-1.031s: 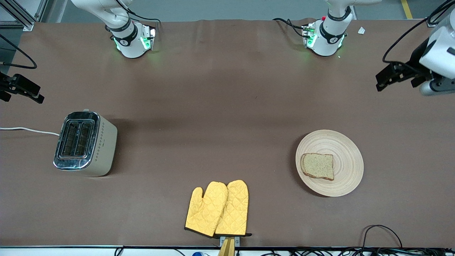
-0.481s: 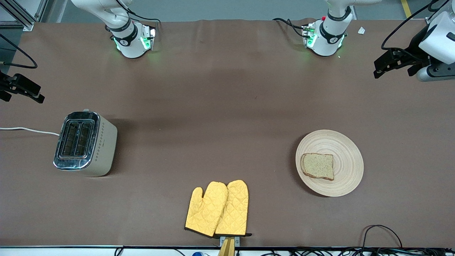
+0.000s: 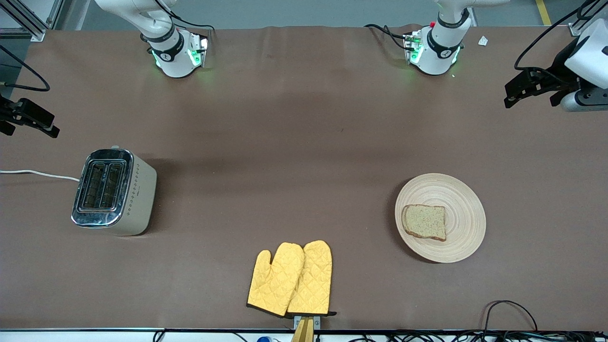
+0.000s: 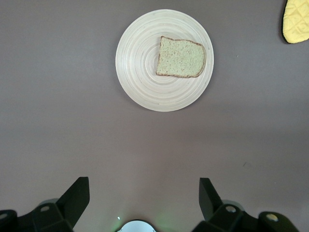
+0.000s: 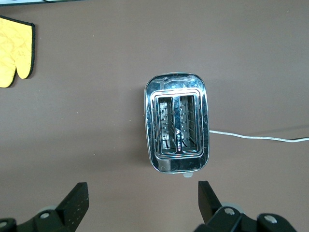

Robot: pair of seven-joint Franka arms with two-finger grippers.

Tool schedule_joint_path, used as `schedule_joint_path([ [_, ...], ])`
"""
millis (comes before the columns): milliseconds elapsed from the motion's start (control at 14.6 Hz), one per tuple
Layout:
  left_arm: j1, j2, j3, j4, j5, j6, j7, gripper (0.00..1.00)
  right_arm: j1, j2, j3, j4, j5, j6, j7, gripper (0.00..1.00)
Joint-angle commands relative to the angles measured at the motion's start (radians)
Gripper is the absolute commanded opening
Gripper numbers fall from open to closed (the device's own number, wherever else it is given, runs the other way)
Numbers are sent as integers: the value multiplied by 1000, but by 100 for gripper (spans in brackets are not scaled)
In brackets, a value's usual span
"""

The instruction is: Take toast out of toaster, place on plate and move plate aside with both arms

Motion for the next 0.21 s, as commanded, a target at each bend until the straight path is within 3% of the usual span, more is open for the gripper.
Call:
schedule_joint_path([
  [0,-3,-5,1,-16,28,22,16,100,8,-31,0,-23,-8,0,2,100],
  [137,-4,-4,1,-15,37,27,13,100,8,-53,0,-20,-8,-1,2,100],
])
